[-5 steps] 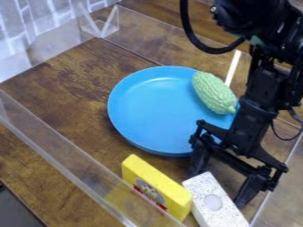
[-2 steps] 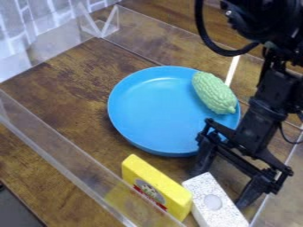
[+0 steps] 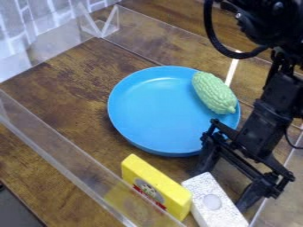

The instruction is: Put the white object in the blue tray

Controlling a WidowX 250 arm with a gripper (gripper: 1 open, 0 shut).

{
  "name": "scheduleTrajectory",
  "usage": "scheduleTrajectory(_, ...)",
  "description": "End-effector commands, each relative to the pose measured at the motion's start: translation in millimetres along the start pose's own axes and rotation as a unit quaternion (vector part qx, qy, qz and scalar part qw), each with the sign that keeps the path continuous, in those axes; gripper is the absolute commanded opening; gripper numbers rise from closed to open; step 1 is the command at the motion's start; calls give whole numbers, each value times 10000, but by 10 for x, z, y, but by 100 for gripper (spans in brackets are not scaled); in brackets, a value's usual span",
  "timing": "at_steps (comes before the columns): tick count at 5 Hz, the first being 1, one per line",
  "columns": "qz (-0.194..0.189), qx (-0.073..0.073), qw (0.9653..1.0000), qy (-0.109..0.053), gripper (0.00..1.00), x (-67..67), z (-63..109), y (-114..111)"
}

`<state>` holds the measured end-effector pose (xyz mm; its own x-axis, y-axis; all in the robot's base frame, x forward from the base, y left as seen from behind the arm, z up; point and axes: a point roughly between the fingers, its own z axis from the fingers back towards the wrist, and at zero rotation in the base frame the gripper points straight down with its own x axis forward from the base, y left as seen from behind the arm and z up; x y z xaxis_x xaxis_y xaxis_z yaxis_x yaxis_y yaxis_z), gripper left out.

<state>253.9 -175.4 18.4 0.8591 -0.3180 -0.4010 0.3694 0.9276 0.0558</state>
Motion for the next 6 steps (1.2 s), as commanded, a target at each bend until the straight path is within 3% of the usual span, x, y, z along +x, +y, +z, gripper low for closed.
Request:
scheduleTrajectory(1, -85, 12, 9999, -84, 100, -9, 98, -83)
scheduleTrajectory(5, -195, 79, 9996, 206, 100, -12, 105, -44)
scheduleTrajectory(6, -582, 255, 9977, 256, 100, -14, 98, -45)
